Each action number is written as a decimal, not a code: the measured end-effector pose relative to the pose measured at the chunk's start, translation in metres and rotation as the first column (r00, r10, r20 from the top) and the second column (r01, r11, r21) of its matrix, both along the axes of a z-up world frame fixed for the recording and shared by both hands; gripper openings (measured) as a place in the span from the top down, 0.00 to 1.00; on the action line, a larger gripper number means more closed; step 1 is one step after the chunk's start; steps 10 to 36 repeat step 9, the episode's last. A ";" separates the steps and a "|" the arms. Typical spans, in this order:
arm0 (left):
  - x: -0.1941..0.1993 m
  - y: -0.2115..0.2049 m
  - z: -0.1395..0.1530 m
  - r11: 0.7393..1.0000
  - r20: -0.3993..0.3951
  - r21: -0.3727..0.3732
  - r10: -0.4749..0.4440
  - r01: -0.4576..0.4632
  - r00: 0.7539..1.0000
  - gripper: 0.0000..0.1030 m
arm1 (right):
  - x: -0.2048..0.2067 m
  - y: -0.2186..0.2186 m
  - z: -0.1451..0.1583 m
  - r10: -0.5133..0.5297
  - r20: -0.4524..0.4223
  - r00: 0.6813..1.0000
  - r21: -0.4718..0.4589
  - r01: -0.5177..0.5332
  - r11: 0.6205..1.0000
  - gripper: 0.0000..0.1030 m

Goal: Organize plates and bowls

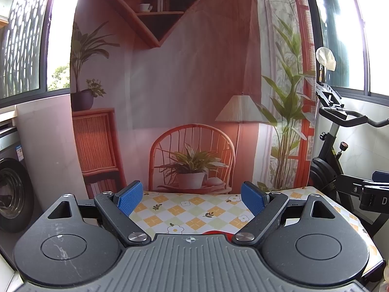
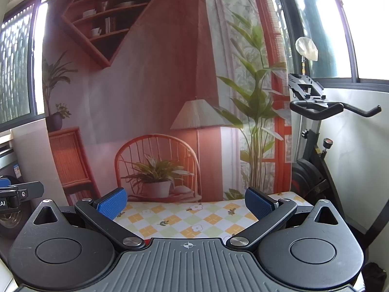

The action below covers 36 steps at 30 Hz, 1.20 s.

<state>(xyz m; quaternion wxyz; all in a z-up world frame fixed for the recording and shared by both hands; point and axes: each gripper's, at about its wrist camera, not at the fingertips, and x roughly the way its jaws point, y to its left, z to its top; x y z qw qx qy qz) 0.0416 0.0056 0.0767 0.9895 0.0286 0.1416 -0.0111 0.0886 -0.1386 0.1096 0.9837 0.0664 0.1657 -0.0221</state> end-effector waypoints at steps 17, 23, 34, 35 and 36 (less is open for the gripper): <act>0.000 0.001 0.000 1.000 0.003 -0.007 -0.008 0.008 1.000 0.13 | 0.000 0.000 0.000 0.000 0.001 1.000 0.001 0.000 1.000 0.00; 0.000 0.001 0.000 1.000 0.003 -0.007 -0.008 0.008 1.000 0.13 | 0.000 0.000 0.000 0.000 0.001 1.000 0.001 0.000 1.000 0.00; 0.000 0.001 0.000 1.000 0.003 -0.007 -0.008 0.008 1.000 0.13 | 0.000 0.000 0.000 0.000 0.001 1.000 0.001 0.000 1.000 0.00; 0.000 0.001 0.000 1.000 0.003 -0.007 -0.008 0.008 1.000 0.13 | 0.000 0.000 0.000 0.000 0.001 1.000 0.001 0.000 1.000 0.00; 0.000 0.001 0.000 1.000 0.003 -0.007 -0.008 0.008 1.000 0.13 | 0.000 0.000 0.000 0.000 0.001 1.000 0.001 0.000 1.000 0.00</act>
